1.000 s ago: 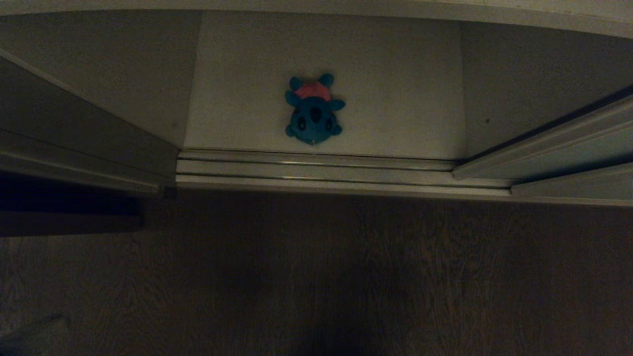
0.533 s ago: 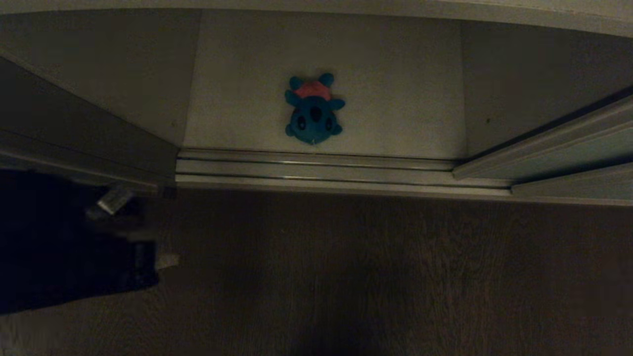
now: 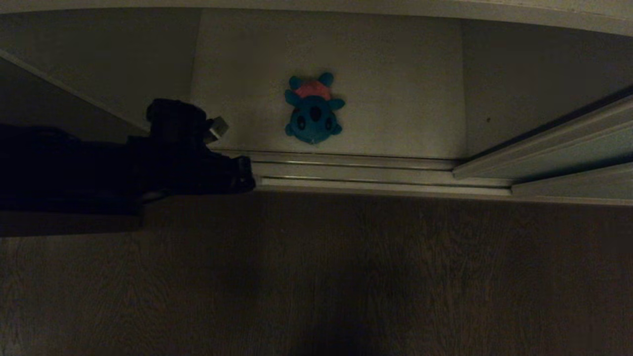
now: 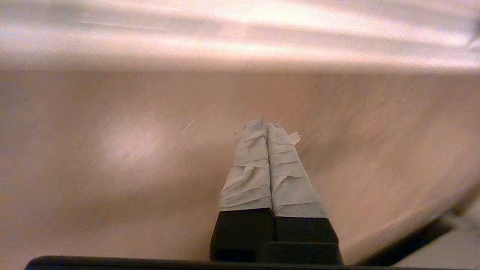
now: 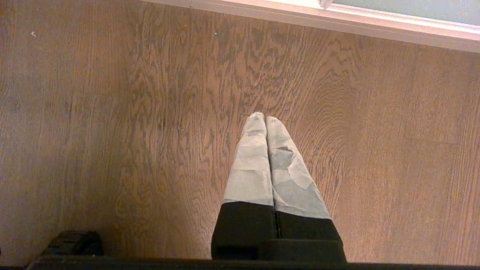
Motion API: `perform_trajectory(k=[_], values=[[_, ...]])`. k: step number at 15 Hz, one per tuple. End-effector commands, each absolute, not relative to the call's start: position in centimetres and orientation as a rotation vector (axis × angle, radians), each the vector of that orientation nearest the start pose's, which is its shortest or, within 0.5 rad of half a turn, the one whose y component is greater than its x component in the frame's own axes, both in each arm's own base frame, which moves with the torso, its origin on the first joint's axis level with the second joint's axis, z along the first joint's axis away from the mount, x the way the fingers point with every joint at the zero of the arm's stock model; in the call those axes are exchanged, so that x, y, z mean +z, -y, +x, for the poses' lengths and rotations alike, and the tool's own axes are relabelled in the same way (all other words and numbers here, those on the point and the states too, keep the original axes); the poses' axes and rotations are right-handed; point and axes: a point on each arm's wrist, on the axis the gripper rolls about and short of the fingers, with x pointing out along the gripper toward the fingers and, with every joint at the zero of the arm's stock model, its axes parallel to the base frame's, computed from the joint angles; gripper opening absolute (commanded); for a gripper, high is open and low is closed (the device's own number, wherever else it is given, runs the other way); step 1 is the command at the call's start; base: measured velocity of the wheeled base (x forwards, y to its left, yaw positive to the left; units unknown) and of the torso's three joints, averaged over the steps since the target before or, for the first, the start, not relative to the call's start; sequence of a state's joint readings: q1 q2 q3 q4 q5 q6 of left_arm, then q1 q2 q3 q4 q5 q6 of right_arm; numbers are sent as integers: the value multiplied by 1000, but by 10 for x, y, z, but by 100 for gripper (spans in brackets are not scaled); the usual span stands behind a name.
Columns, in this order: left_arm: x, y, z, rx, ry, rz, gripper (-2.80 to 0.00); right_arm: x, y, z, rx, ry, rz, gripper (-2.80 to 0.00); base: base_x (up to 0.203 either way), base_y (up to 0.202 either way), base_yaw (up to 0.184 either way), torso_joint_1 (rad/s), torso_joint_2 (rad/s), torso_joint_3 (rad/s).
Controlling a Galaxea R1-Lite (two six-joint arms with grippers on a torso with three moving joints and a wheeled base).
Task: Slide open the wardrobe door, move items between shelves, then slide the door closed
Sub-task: Place the blue doll on the higher shelf
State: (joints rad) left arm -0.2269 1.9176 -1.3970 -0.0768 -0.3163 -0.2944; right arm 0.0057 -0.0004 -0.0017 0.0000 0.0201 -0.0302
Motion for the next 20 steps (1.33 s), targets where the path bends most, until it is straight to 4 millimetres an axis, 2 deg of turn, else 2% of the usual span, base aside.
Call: perform_trajectory(k=[1, 3, 6, 11, 15, 17, 20], values=[[216, 116, 395, -489, -514, -358, 0, 76, 0, -23, 26, 5, -31, -280, 0, 0, 0, 0, 0, 0], [232, 131, 407, -487, -461, -432, 0, 76, 0, -23, 27, 5, -31, -280, 0, 0, 0, 0, 0, 0], [229, 150, 423, -488, -435, -454, 0, 76, 0, -23, 27, 5, -31, -280, 0, 0, 0, 0, 0, 0], [253, 159, 440, -449, -288, -531, 0, 76, 0, -23, 27, 5, -31, -280, 0, 0, 0, 0, 0, 0], [259, 165, 443, -453, -163, -549, 0, 76, 0, -23, 26, 5, -31, -280, 0, 0, 0, 0, 0, 0], [255, 172, 444, -471, -161, -550, 0, 76, 0, -23, 27, 5, -31, -280, 0, 0, 0, 0, 0, 0], [240, 185, 451, -493, -152, -543, 0, 76, 0, -23, 27, 5, -31, -280, 0, 0, 0, 0, 0, 0]])
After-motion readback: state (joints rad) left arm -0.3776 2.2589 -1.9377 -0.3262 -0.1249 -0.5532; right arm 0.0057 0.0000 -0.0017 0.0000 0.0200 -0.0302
